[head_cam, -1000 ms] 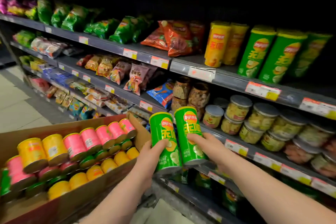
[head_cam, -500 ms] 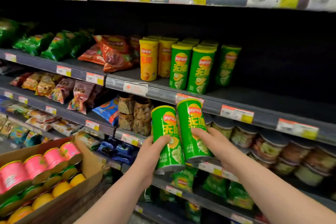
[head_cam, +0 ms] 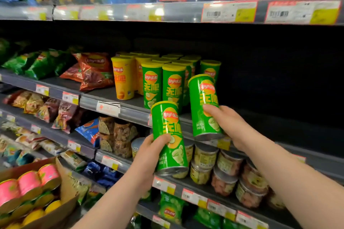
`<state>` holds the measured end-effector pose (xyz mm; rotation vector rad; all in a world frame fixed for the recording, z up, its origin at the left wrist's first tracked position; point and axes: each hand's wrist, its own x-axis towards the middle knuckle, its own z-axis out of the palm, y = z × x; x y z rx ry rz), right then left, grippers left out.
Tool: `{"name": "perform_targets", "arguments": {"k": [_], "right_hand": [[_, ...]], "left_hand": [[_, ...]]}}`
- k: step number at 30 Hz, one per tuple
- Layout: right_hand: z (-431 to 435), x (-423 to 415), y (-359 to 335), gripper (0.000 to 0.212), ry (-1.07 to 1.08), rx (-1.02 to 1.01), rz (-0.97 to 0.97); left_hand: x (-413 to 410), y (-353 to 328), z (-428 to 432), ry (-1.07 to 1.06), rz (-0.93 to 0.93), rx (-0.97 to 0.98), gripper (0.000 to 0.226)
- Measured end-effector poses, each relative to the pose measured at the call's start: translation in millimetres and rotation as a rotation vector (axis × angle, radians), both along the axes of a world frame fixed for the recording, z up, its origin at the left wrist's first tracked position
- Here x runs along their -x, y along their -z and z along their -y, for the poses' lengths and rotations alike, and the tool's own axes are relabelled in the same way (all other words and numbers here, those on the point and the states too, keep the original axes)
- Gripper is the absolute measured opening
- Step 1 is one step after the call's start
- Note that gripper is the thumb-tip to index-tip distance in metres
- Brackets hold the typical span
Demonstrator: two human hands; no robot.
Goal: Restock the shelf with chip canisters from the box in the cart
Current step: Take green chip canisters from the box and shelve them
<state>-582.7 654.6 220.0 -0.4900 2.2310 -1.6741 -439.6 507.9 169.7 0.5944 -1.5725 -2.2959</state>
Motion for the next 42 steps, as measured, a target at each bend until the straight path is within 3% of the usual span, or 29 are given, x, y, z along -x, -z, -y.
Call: {"name": "perform_targets", "arguments": {"k": [2,7,12,17,23,29,34,42], "right_hand": [[-2.1,16.5,-8.3,0.061,0.014,0.031,-0.004],[2.5,48.9,-21.0,0.076,0.100,0.055,-0.095],[15.4,70.4,-19.2,0.064,0.162,-0.026,-0.162],[28.3,84.1,-10.1,0.061,0.194,-0.062,-0.197],[34.6,82.7,-3.8,0.072,0.194,-0.157,-0.219],[38.4,79.1,0.1,0.074,0.236,-0.294,-0.193],[42.1,83.2,1.2,0.067,0.262,-0.286,-0.211],[48.3,88.6,2.3,0.066,0.263,-0.261,-0.220]], "left_hand": [[7.9,-0.9,-2.9,-0.024,-0.013,0.000,0.021],[18.2,-4.9,-8.3,-0.060,-0.033,0.006,0.026],[20.3,-8.9,-4.6,-0.080,-0.039,0.028,0.029],[21.8,-11.9,7.2,-0.068,-0.032,0.061,0.055],[22.3,-11.2,20.3,-0.009,-0.025,0.072,0.025],[24.3,-10.5,33.8,0.047,-0.034,0.055,0.036],[22.9,-12.1,40.8,0.087,-0.029,0.073,0.055],[22.0,-10.5,48.0,0.117,-0.017,0.077,0.030]]}}
